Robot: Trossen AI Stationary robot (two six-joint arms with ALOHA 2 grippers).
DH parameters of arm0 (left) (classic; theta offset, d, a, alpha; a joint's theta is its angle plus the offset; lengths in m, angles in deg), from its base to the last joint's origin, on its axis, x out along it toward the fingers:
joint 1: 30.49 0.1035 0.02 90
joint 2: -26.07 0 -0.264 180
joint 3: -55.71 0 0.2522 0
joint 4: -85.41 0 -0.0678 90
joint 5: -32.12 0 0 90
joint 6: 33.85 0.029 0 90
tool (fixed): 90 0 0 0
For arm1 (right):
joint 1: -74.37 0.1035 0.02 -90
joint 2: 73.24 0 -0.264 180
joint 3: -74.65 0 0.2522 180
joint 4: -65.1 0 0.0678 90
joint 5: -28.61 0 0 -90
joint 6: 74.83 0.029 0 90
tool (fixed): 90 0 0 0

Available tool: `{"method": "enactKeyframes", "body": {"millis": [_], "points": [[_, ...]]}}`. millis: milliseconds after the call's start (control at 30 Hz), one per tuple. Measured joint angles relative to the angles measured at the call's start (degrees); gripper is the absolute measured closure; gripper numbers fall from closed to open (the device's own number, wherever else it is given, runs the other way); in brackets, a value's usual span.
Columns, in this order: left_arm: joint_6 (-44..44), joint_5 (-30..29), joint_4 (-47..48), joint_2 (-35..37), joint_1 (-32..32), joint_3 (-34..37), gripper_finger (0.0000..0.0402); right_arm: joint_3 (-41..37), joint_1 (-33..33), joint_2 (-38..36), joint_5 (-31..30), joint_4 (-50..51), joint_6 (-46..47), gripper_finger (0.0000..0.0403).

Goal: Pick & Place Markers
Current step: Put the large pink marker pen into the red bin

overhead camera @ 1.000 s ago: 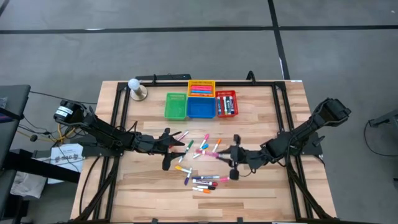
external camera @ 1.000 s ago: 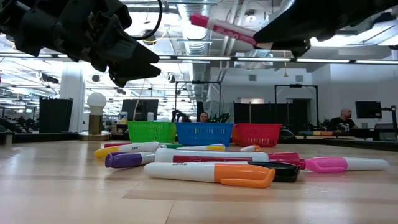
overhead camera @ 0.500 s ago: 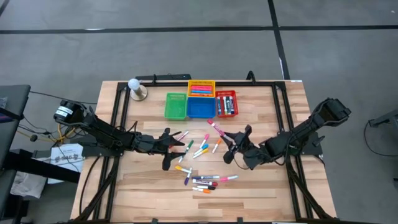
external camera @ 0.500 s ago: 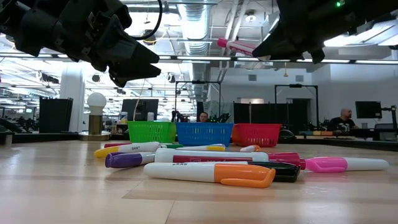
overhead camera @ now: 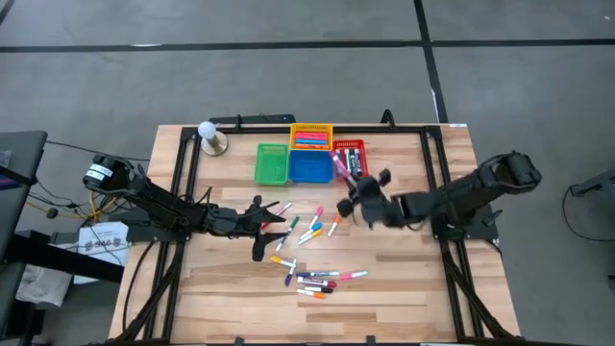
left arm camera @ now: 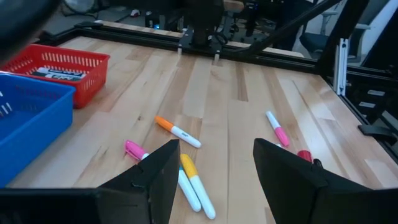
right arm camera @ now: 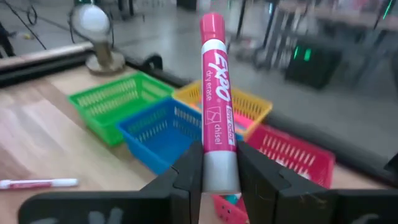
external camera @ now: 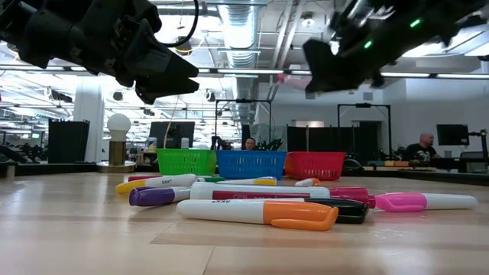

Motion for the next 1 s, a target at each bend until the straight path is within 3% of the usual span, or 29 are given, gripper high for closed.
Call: {"method": "enactKeyframes", "body": {"millis": [167,400,567,1000], "points": [[0.0,0.0,-0.2,0.0,0.0,0.0,0.0197,0.0,-12.2,0.0,14.3,4.8,7.4,0.0327],[0.1,0.0,-0.4,0.0,0.0,0.0,0.0197,0.0,-21.4,0.0,18.9,10.6,17.3,0.0325],[0.1,0.0,-0.4,0.0,0.0,0.0,0.0197,0.0,-23.6,0.0,24.5,10.6,17.4,0.0317],[0.1,0.0,-0.6,0.0,0.0,0.0,0.0197,0.0,-23.7,0.0,25.9,11.1,17.1,0.0317]]}}
